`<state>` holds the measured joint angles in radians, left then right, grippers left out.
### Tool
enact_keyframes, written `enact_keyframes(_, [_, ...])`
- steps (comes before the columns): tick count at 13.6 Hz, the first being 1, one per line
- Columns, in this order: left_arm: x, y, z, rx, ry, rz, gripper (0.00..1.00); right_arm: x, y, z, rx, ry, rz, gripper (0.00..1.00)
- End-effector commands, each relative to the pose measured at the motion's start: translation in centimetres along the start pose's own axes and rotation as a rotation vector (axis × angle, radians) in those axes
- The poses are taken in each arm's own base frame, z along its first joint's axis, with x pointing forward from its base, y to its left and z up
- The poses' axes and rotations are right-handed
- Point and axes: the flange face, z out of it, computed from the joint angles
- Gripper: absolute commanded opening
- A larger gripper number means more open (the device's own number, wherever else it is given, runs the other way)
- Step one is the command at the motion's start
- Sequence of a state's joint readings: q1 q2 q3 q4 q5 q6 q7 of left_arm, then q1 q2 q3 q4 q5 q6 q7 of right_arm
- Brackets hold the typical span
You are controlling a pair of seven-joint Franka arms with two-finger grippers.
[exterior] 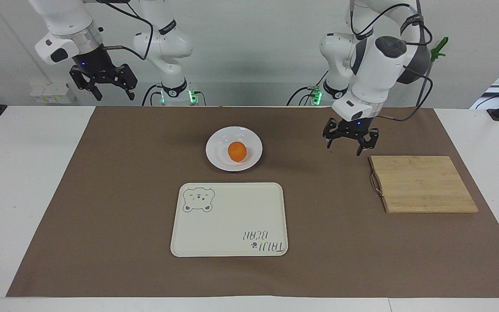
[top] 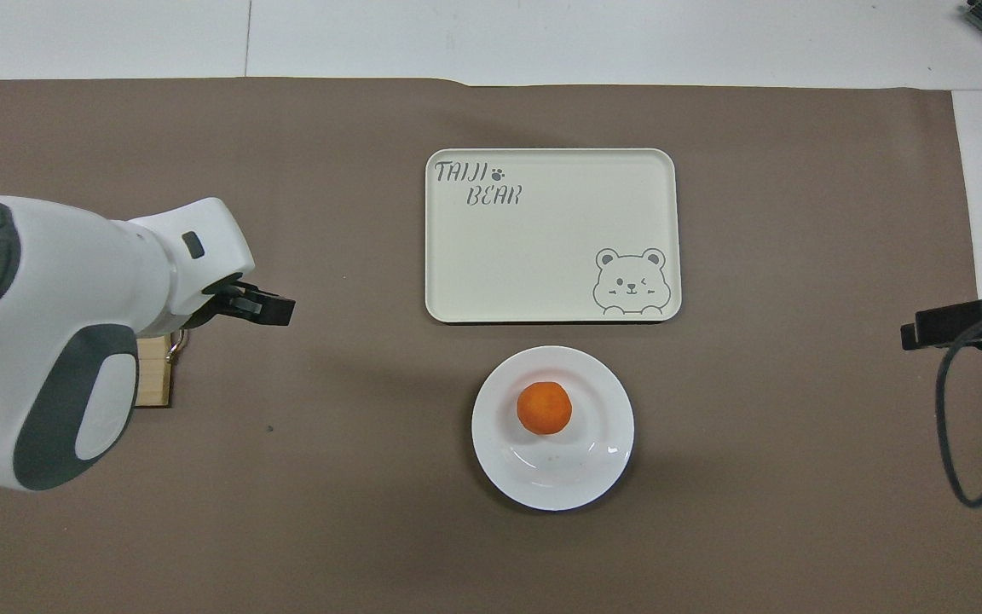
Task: Place orange and plate with both arms
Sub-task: 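Withdraw the left gripper to the cutting board while the right gripper approaches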
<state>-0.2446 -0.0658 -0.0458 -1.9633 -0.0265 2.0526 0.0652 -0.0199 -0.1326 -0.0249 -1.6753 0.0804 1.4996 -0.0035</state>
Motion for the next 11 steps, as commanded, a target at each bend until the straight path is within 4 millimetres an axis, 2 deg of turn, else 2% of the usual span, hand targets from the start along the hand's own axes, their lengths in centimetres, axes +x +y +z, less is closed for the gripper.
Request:
enact_keyframes(1, [0.4, -1.3, -3.7, 0.012, -0.027, -0.016, 1.00, 0.1, 0.0, 2.2, 0.078, -0.003, -0.013, 1.00])
enact_keyframes(5, [1.1, -3.7, -11.5, 0.016, -0.037, -0.052, 1.00, 0.0, -1.5, 7.9, 0.204, -0.066, -0.045, 1.00])
enact_keyframes(6, [1.1, -4.2, -13.0, 0.016, -0.057, -0.038, 1.00, -0.3, -1.7, 10.1, 0.250, -0.092, -0.071, 1.00])
enact_keyframes(8, [1.5, -5.5, -14.6, 0.006, -0.105, -0.030, 1.00, -1.0, -1.7, 15.4, 0.317, -0.128, -0.113, 1.00])
enact_keyframes(11, [1.5, -6.5, -15.4, 0.012, -0.121, -0.030, 1.00, -2.1, -1.4, 20.4, 0.440, -0.164, -0.140, 1.00])
